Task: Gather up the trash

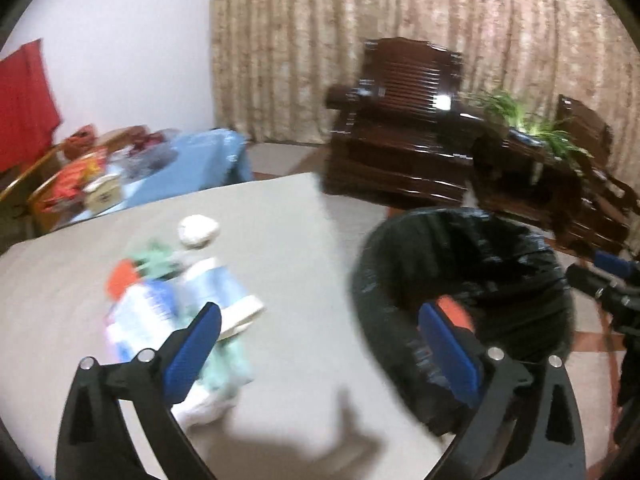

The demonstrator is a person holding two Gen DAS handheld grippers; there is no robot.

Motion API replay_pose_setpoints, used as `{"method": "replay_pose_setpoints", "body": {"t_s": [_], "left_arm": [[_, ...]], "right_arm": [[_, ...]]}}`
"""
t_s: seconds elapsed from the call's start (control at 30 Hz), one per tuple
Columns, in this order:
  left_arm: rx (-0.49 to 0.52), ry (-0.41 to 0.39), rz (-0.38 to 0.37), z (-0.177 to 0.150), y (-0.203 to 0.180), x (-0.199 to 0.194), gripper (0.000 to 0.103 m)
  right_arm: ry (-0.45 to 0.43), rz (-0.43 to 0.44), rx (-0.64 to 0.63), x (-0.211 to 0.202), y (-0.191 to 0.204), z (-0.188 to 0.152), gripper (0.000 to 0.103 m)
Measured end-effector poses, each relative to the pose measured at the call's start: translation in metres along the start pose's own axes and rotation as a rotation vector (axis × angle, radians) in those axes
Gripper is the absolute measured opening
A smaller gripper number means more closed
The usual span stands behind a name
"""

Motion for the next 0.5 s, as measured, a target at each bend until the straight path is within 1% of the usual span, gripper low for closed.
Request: {"method": "replay_pose_setpoints", "body": {"t_s": [0.13, 0.23, 0.5], "left_arm": [[-0.068, 0.0, 0.095, -0.018, 0.046, -0.016, 0.097], [-0.101, 0.002, 0.165, -0.034, 0.077, -0.024, 0.097], [-0.195, 0.047, 0.267, -0.076, 0.136, -0.029, 0.096]], "right_arm": [[-0.004, 0.083, -0.007, 0.005, 0.037, 0.004, 0.095], [0.015, 0.131, -0.02, 0.014, 0.064, 0.002, 0.095], [0.046, 0.193, -0.118, 0.034, 0.128, -0.009, 0.095]]}}
Point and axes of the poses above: each gripper's, at about its wrist camera, not at the fingertips, and x roughly the way its jaws point, y to its left, z to its top, the point moved 5 cm from there along x, roughly the way its jaws point, and after that the axes turned 4 degrees about y, right-handed, at the moved point
